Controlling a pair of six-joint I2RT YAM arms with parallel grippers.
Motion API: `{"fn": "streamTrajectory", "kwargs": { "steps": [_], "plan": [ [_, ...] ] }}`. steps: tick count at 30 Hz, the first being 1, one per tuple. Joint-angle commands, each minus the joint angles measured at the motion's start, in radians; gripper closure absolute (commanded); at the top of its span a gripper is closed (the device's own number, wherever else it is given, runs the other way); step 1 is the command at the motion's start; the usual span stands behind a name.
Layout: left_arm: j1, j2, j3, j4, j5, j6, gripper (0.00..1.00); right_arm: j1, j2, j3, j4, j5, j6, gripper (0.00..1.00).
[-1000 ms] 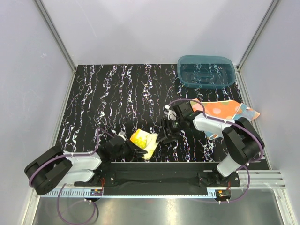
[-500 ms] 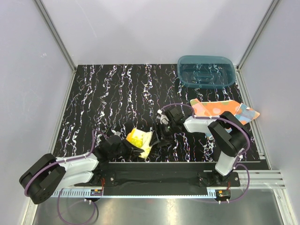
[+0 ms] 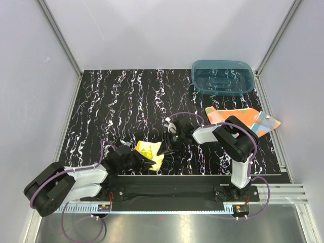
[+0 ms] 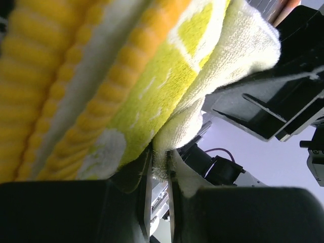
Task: Roll the towels
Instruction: Roll the towel
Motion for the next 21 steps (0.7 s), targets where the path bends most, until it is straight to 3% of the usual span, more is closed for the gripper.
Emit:
{"fn": "streamTrajectory", "kwargs": {
  "steps": [1, 4, 6, 11, 15, 17, 21],
  "plan": [
    [0.006, 0.006, -0.133, -0.045, 0.000, 0.044, 0.86, 0.018, 0.031, -0.027, 0.005, 0.132, -0.018, 0.74],
    [0.006, -0.017, -0.067, -0.147, -0.022, 0.124, 0.69, 0.018, -0.010, 0.004, -0.109, 0.198, -0.043, 0.78],
    [0.004, -0.047, -0.001, -0.298, -0.067, 0.187, 0.60, 0.018, -0.033, 0.031, -0.211, 0.247, -0.075, 0.80],
    [-0.042, -0.133, 0.256, -0.710, -0.259, 0.382, 0.49, 0.018, -0.096, 0.130, -0.513, 0.414, -0.136, 0.82],
    [-0.280, -0.106, 0.523, -0.994, -0.669, 0.485, 0.46, 0.018, -0.116, 0.170, -0.635, 0.479, -0.153, 0.82],
    [-0.345, -0.037, 0.601, -1.066, -0.752, 0.517, 0.45, 0.018, -0.119, 0.179, -0.664, 0.480, -0.153, 0.83],
    [-0.509, 0.081, 0.718, -1.012, -0.871, 0.654, 0.42, 0.018, -0.121, 0.194, -0.693, 0.488, -0.147, 0.82]
  ]
}}
